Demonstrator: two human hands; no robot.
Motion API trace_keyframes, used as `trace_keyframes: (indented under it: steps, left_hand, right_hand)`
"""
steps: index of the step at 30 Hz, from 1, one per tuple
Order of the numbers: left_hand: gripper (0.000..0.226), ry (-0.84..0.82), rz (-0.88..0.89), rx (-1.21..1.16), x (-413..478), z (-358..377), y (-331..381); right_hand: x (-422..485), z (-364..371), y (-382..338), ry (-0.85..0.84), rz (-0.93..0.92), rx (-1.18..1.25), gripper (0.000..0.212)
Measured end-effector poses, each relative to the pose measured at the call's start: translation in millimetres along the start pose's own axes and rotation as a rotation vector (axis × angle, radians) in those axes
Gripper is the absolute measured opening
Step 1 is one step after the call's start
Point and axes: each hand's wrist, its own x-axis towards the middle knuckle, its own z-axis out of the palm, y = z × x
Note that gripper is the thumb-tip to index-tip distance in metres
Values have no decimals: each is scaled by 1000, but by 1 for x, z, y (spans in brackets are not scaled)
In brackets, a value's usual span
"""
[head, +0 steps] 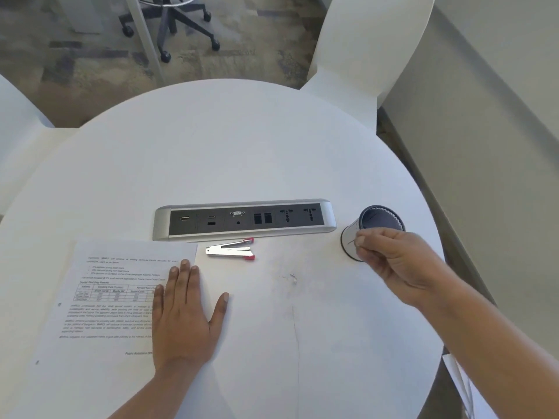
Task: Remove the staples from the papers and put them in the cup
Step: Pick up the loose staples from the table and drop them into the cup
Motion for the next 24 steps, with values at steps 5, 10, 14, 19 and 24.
trace_keyframes:
  steps: [5, 10, 14, 19, 24]
  left_hand:
    - [83, -4, 3, 6, 2, 3, 0]
    - [83, 0, 2, 12, 2, 5, -1]
    - [83, -5, 3, 13, 2, 5, 0]
    - [83, 2, 6, 12, 3, 4, 0]
    - [83, 12, 3, 3, 2, 5, 0]
  right_hand:
    - [11, -30, -33, 151, -104, -66, 10]
    - [36, -46, -38, 275, -201, -388, 4]
    - [51, -55, -35, 312, -256, -624, 10]
    - [51, -52, -36, 351, -325, -842, 23]
    - [46, -48, -35, 344, -393, -960, 20]
